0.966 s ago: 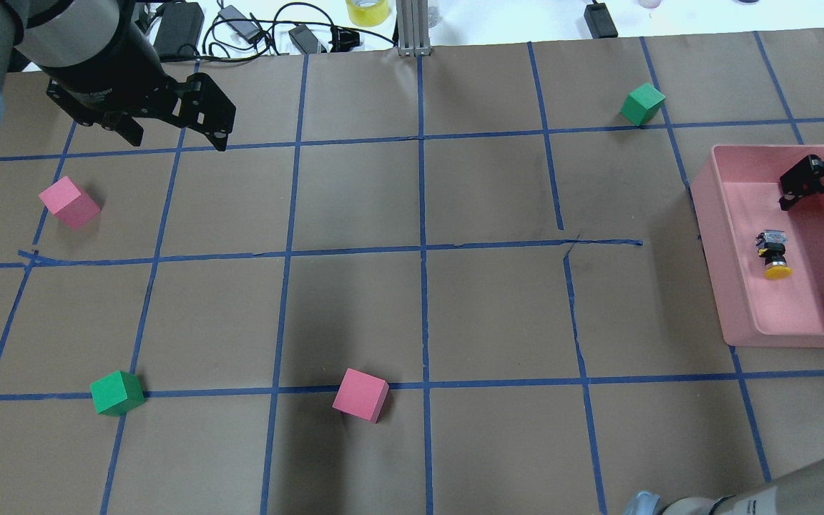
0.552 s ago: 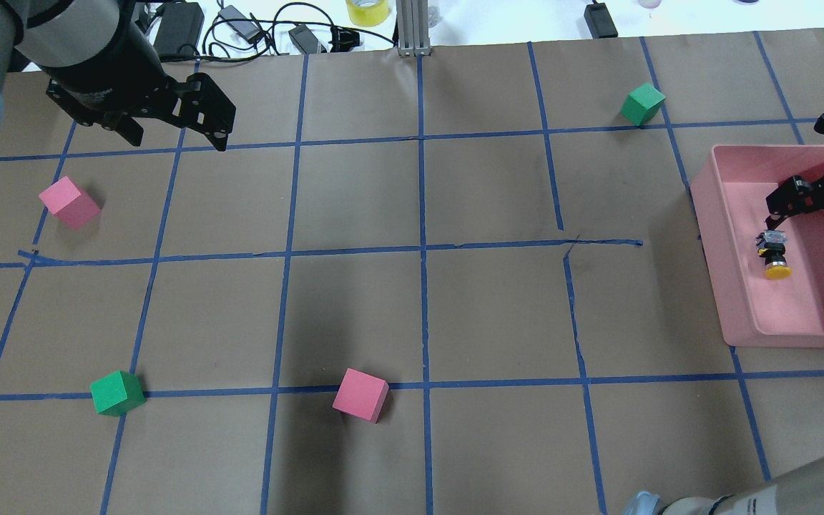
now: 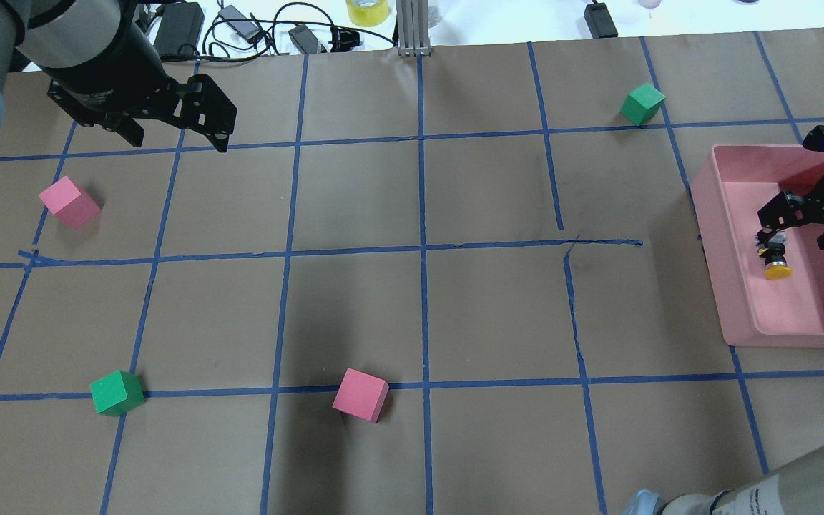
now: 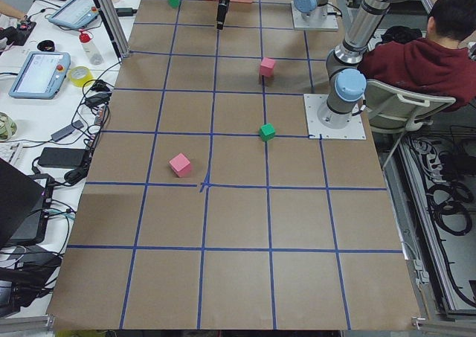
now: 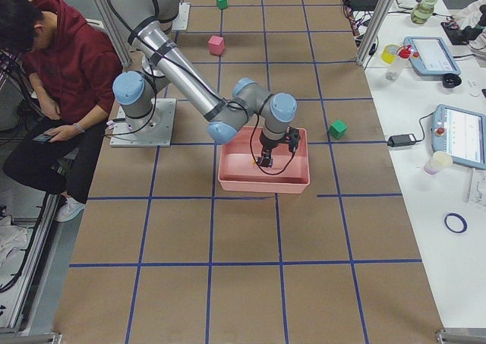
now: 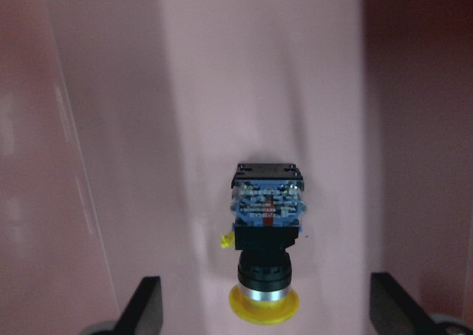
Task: Align button upright
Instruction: 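Lower the right gripper into the tray and grasp the button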
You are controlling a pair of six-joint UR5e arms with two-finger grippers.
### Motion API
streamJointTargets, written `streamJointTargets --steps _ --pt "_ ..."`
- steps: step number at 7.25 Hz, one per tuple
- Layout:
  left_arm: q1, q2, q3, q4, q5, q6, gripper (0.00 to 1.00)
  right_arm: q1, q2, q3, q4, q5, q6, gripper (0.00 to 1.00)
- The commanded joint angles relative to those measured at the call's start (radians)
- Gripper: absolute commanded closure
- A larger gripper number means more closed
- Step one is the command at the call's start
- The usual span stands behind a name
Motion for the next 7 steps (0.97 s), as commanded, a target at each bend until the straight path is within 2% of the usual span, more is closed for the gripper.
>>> streamJointTargets --steps 1,4,5,6,7 --pt "0.001 0.0 -0.001 -0.006 0.0 -0.001 0.0 -0.001 0.033 0.003 -0.002 -0.001 -0.001 0.0" --pt "0.001 0.009 0.002 -0.026 0.003 0.004 0.0 -0.001 0.062 0.015 -0.004 -0.001 -0.001 0.0" --pt "0.001 0.011 -0.001 -0.039 0.002 0.004 0.0 -0.001 0.081 0.015 -0.019 -0.001 -0.001 0.03" --pt "0.003 0.009 -0.001 -0.039 0.002 -0.001 0.0 -0.001 0.084 0.015 -0.022 -0.002 0.001 0.35" --pt "0.003 0.011 -0.001 -0.04 0.002 0.003 0.0 -0.001 0.084 0.015 -0.019 -0.005 0.001 0.8"
